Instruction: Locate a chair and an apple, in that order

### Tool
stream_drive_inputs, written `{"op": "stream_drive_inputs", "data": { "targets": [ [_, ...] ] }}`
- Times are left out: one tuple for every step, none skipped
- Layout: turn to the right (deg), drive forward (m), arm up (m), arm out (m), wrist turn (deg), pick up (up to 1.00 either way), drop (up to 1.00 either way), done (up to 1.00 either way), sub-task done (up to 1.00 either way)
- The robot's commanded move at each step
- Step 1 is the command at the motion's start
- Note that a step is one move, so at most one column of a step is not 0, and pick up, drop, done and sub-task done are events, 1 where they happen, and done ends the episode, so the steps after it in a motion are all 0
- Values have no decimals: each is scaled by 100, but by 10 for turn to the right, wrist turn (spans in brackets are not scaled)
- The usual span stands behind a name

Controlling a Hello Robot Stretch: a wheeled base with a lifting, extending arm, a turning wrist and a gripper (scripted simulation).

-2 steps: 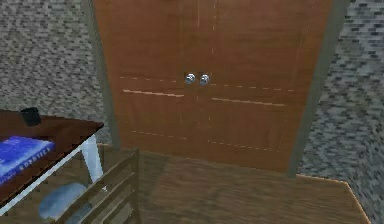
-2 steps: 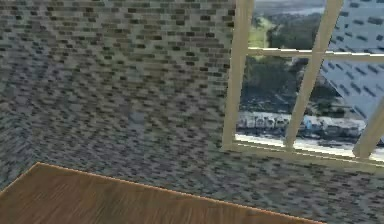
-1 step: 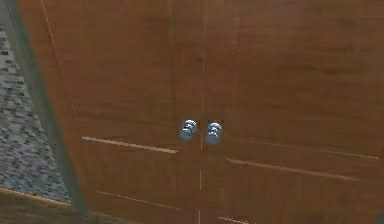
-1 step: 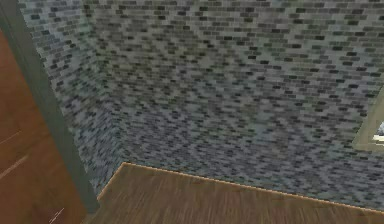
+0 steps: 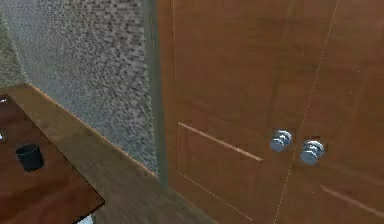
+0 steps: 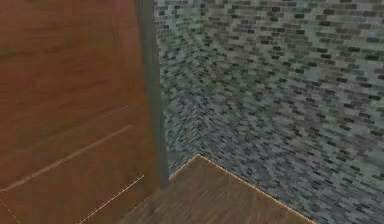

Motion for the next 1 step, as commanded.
{"op": "stream_drive_inputs", "data": {
  "targets": [
    [0, 80, 0, 0, 0, 0, 0, 0, 0]
  ]
}}
